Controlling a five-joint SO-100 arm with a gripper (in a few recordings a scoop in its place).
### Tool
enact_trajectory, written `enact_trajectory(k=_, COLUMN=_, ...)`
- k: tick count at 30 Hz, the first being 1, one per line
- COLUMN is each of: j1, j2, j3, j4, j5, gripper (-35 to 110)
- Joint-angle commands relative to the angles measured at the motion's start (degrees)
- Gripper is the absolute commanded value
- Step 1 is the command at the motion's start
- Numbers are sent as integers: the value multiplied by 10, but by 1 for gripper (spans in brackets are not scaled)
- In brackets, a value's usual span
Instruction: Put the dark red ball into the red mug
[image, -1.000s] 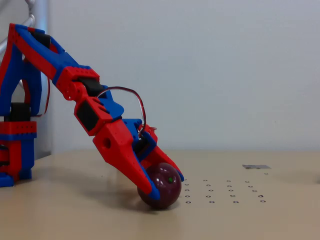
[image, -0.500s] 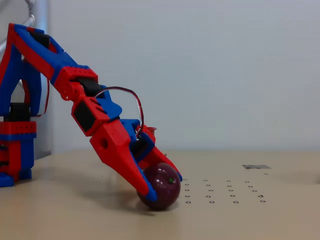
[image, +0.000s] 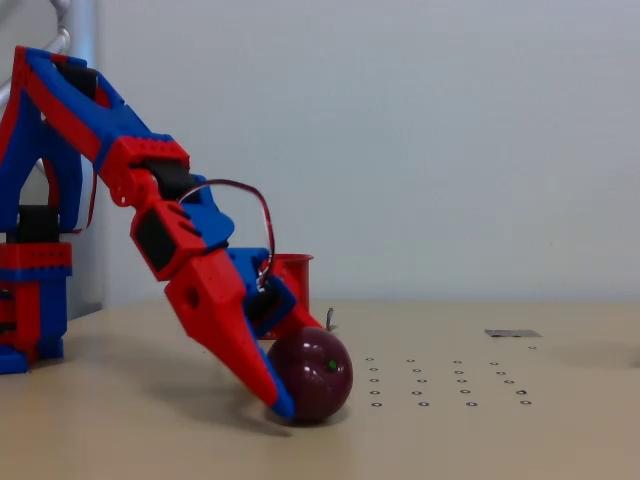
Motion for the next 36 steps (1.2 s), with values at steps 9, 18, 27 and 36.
enact_trajectory(k=9, j1=23, j2=25, j3=-9, j4=-17, j5=-1, gripper=40)
enact_trajectory(k=18, j1=15, j2=25, j3=-22, j4=-18, j5=-3, gripper=40)
enact_trajectory(k=27, j1=3, j2=25, j3=-40, j4=-18, j5=-5, gripper=40)
enact_trajectory(k=36, j1=-18, j2=24, j3=-54, j4=-18, j5=-8, gripper=40)
